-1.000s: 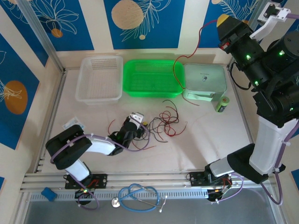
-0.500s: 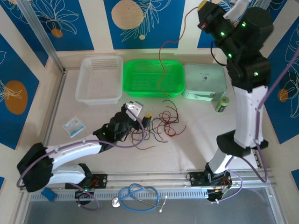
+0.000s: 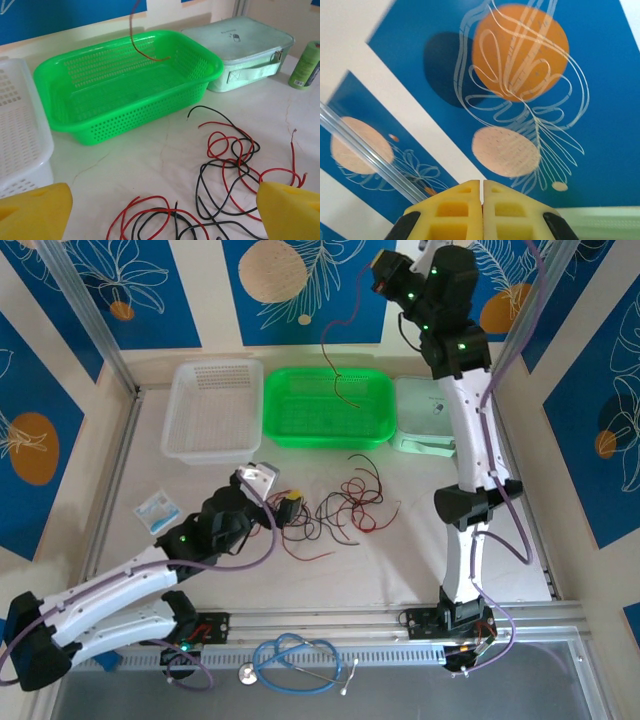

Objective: Untangle the cables

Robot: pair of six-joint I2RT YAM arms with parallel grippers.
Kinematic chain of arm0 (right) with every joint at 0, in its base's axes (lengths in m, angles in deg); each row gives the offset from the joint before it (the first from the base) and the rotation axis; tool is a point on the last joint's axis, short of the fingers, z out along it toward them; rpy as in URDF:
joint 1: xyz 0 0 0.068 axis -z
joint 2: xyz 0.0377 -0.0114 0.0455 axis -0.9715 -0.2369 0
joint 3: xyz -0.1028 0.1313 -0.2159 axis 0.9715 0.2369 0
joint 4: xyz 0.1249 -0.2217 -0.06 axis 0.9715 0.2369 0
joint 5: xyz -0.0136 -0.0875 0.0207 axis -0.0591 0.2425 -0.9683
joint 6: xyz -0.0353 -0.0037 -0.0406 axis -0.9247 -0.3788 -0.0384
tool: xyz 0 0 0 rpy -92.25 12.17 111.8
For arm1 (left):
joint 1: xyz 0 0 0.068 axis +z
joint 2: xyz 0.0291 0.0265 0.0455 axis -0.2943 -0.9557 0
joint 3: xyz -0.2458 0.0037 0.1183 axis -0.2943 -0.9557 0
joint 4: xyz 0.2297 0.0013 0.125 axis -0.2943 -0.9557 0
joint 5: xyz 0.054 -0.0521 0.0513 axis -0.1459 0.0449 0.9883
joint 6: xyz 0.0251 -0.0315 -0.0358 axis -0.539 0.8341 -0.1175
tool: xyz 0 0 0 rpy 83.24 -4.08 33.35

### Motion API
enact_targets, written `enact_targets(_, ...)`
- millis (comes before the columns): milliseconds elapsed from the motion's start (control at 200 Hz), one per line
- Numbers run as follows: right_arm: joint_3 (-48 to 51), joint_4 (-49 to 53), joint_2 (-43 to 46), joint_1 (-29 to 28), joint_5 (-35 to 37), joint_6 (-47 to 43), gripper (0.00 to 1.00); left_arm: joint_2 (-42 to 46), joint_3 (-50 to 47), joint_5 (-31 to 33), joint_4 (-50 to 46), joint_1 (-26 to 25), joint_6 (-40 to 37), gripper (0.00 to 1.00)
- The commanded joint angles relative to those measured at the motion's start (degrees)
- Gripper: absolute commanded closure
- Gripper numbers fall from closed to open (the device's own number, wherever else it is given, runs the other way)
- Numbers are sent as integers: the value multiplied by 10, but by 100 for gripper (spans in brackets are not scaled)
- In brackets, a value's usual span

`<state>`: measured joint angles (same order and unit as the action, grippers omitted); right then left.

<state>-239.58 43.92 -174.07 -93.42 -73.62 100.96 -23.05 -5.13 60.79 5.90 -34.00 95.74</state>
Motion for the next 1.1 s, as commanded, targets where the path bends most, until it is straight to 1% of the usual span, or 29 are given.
enact_targets(0,5,3,-24,1,14,-20,100,40,-5,25,-39,2,20,5)
enact_targets(75,48,7,-28,-2,25,-32,100,56,-2,39,-61,2,24,5)
enact_targets(185,146,-10,-24,-10,49,-51,100,65,14,51,-99,2,27,5)
enact_targets(285,221,-30,-27,-14,57,-56,100,68,27,60,-125,2,29,5)
enact_targets(415,271,-38,-52,-15,50,-48,100,69,38,75,-147,1,32,5)
enact_targets(560,250,-6,-119,-16,29,-43,100,71,49,84,-165,2,34,5)
enact_targets(685,181,52,-192,-19,22,-39,100,71,60,92,-185,2,36,5)
enact_targets(800,131,106,-245,-20,29,-36,100,72,73,102,-206,2,41,5)
enact_targets(915,142,136,-260,-21,38,-21,100,69,88,113,-234,2,46,4)
enact_targets(1035,162,159,-259,-19,31,-5,100,63,106,124,-268,2,55,4)
enact_targets(1065,161,166,-259,-18,27,-3,96,62,111,125,-276,2,57,4)
enact_targets(1095,159,174,-258,-18,22,-1,89,60,115,127,-285,2,60,4)
